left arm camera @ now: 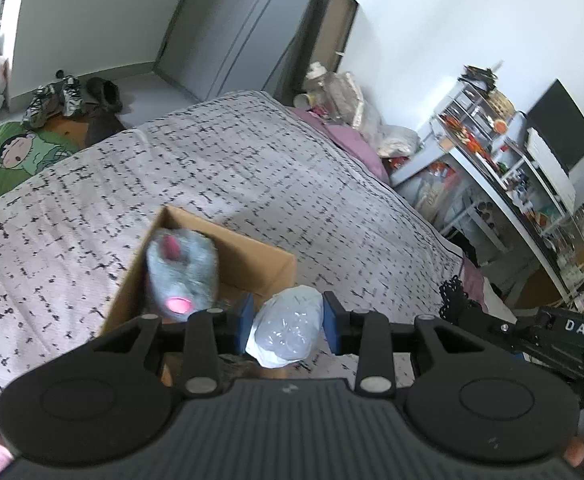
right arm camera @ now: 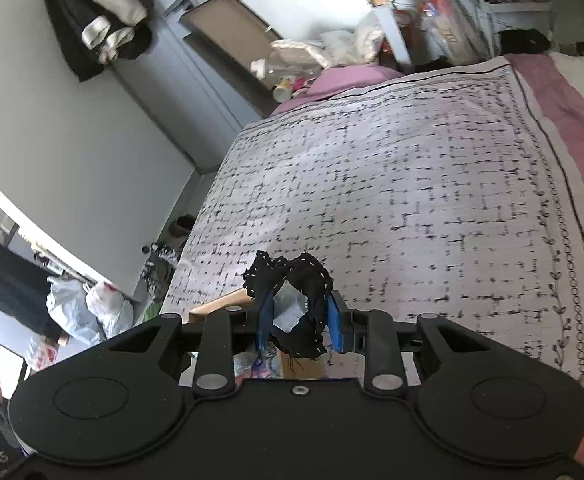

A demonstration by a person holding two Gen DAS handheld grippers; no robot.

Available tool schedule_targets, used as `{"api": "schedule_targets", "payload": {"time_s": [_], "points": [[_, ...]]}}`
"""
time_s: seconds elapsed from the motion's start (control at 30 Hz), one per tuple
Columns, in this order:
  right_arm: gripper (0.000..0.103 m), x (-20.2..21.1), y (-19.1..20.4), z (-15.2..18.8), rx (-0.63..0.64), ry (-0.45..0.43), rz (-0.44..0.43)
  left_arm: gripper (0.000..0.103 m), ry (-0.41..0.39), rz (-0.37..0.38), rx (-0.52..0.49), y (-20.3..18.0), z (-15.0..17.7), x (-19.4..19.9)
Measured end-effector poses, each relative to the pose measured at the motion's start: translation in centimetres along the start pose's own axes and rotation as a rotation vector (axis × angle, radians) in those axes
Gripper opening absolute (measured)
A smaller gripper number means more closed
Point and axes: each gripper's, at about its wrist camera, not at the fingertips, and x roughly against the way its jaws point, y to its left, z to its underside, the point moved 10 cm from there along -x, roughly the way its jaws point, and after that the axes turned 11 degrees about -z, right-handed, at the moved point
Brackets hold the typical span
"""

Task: Organize soft objects
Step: 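Carry the plastic bag with the left tool while the right tool carries the lace item to the box, then open the left tool over the box while the right tool releases the lace item inside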

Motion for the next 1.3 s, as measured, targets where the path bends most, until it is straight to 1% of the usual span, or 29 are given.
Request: {"api": "schedule_targets", "payload": {"time_s": [0.17,0.33,0.47,0.57,0.6,0.7,0.77,0.83,0.97,1.1,1.23,1.3], "points": [[0.028,-1.9,1.5,1.2,0.034,0.031,-0.004,0.035,0.013,0.0,0.031,1.9,-0.3,-1.3],[0.029,-4.0,2.4,2.1,0.055,0.052,-0.008,0.035,0.042,0.004,0.049,3.2,0.2,-3.0],[0.029,-6.0,2.6,2.7,0.053,0.073,-0.001,0.035,0.094,0.002,0.052,4.0,1.2,-4.7],[0.029,-7.2,2.8,3.3,0.054,0.089,-0.001,0.036,0.121,-0.017,0.052,4.8,1.7,-5.7],[0.029,-7.6,2.8,3.4,0.056,0.094,-0.003,0.039,0.128,-0.025,0.056,5.1,1.8,-6.0],[0.03,-8.6,3.0,3.8,0.061,0.114,-0.013,0.04,0.153,-0.035,0.093,6.1,1.7,-6.7],[0.033,-9.2,3.2,4.0,0.062,0.119,-0.028,0.04,0.161,-0.039,0.119,6.7,1.5,-7.0],[0.038,-9.5,3.4,3.9,0.054,0.114,-0.044,0.041,0.154,-0.044,0.14,7.3,1.1,-6.9],[0.044,-10.0,3.5,3.7,0.046,0.1,-0.065,0.043,0.153,-0.058,0.152,7.8,0.5,-6.9],[0.046,-9.7,3.4,3.6,0.033,0.096,-0.07,0.045,0.16,-0.065,0.145,7.7,0.5,-7.0],[0.049,-9.0,3.2,3.5,0.022,0.084,-0.072,0.049,0.176,-0.078,0.127,7.2,0.7,-6.8],[0.049,-8.6,3.2,3.3,0.016,0.079,-0.078,0.05,0.176,-0.076,0.11,6.7,0.7,-6.4]]}}
